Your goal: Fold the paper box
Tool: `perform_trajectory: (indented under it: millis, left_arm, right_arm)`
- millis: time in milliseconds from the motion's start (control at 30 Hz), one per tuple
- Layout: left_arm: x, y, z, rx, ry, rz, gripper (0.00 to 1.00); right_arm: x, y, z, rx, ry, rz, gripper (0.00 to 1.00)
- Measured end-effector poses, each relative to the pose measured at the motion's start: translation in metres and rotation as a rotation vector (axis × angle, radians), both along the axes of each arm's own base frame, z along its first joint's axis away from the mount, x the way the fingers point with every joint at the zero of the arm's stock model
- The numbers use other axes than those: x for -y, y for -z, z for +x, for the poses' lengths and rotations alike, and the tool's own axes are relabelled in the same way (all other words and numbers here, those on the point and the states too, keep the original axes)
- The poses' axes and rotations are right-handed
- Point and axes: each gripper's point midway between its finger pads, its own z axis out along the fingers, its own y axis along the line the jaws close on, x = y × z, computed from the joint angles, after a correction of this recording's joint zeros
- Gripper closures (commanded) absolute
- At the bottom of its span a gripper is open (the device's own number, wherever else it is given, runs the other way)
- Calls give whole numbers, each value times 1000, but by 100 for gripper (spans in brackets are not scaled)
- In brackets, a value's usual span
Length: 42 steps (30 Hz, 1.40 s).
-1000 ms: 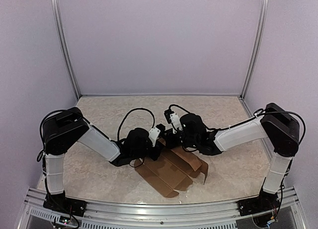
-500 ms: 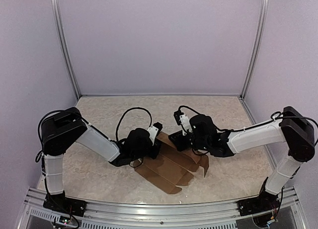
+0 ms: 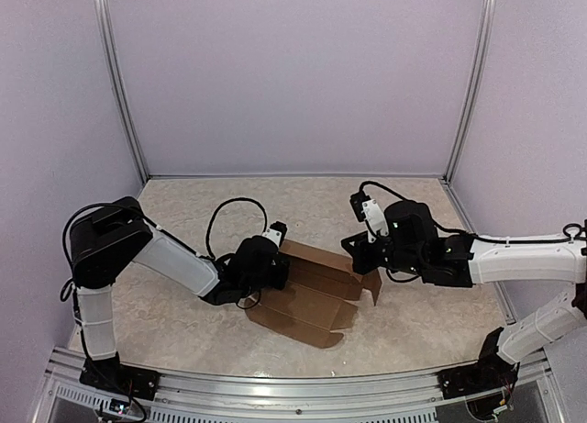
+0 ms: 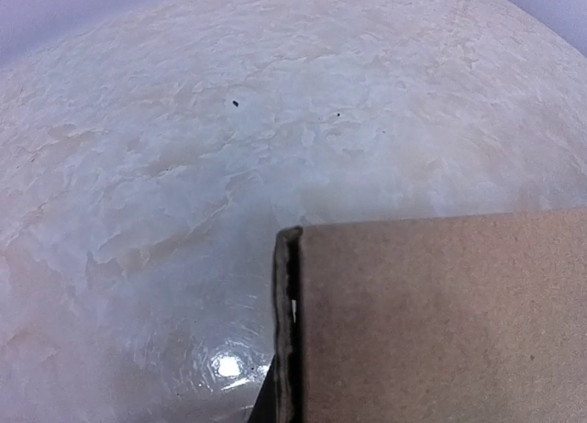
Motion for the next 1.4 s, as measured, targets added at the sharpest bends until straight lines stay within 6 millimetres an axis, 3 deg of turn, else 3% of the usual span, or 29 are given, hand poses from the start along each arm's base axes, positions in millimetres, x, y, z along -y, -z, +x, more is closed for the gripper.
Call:
perform_trajectory:
  millis: [133,333,533,700,1400]
  left_arm:
    - [-8,-1,3,-34,-74,-12,100]
    - [-8,-7,7,-96,-143,-29,100]
    - [-11,-7,3,-143,-180,-20,100]
    - [-21,-5,-2,-175,-212,3,100]
    - [-21,-1,-10,-256,-223,18,100]
  right_arm:
    - [11,-3,-5,-16,21,-10,100]
    - [28,16,-10,-65,72,-52,100]
    - [48,35,-2,-81,154,-108,100]
    - [58,38,7,-83,199,-116,100]
    - [52,61,17,-125,201,-167,100]
